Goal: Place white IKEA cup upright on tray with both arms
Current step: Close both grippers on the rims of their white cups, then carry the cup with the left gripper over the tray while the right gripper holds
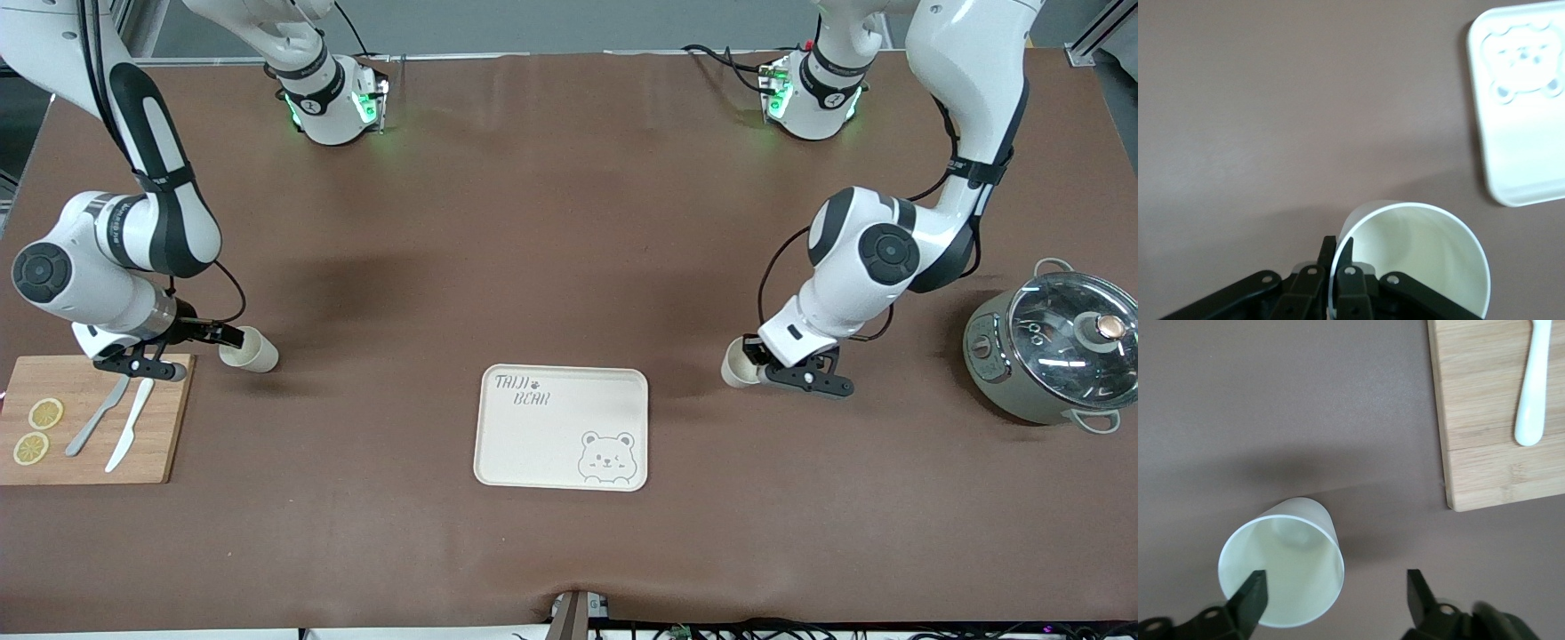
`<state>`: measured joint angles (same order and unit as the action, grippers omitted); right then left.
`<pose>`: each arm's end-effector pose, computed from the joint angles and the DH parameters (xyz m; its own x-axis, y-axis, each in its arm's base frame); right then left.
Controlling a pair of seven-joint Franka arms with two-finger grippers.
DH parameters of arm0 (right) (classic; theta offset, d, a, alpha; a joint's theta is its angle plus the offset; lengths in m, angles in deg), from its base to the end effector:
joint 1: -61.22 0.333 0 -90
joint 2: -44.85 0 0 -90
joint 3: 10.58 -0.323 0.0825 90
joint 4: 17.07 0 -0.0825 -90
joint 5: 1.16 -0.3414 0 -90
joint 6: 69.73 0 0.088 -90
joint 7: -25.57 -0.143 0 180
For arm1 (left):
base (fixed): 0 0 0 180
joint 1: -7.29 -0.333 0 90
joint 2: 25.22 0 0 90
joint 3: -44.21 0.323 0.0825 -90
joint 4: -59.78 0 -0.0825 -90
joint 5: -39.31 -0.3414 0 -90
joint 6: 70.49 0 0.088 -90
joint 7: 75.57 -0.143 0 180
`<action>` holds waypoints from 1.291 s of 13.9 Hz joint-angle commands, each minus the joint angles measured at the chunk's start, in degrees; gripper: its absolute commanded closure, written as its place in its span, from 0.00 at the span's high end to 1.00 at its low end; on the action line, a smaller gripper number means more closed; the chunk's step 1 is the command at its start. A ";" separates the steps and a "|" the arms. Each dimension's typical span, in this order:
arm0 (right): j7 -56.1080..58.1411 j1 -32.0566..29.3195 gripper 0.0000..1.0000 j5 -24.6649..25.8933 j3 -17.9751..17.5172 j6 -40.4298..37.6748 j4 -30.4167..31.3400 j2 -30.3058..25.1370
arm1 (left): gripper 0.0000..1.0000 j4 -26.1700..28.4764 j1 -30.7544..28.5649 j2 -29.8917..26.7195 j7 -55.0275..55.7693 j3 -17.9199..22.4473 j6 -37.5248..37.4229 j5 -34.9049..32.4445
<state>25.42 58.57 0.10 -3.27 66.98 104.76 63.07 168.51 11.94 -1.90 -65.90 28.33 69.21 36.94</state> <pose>0.5333 -0.0939 0.2588 0.9862 -0.1554 -0.0564 -0.1524 -0.9868 0.0541 0.5838 -0.2061 0.3082 0.9745 -0.1799 0.1339 -0.1940 -0.9758 0.1012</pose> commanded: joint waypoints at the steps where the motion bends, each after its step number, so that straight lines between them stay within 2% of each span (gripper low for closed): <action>1: 0.15 -1.22 0.71 0.06 -0.99 2.42 1.13 0.77 | 0.00 -7.72 2.63 4.97 3.06 0.68 -2.85 0.26; 4: 0.06 -1.40 0.57 0.06 -0.99 2.77 1.22 1.29 | 0.00 -16.68 6.32 8.65 7.53 1.03 -11.00 -0.61; 8: 0.15 -1.31 0.13 0.06 -0.99 3.12 1.22 1.73 | 0.00 -27.24 11.24 15.15 15.79 1.21 -16.30 -4.66; 10: 0.06 -1.31 0.00 0.06 -1.07 3.12 1.13 1.73 | 0.00 -30.14 14.75 17.10 17.65 3.74 -16.56 -4.66; 13: 0.06 -1.31 0.00 0.06 -1.07 3.12 1.13 1.73 | 0.00 -35.41 22.04 20.78 19.67 10.86 -17.88 -3.78; 18: 0.15 -1.22 0.00 0.06 -1.07 2.25 0.51 1.47 | 0.00 -38.93 23.65 24.04 21.52 11.14 -17.27 -3.61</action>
<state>25.42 58.56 -0.14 -3.74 68.97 105.19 64.52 133.53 35.06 19.92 -45.11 38.84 53.23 33.58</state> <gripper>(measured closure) 0.965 0.965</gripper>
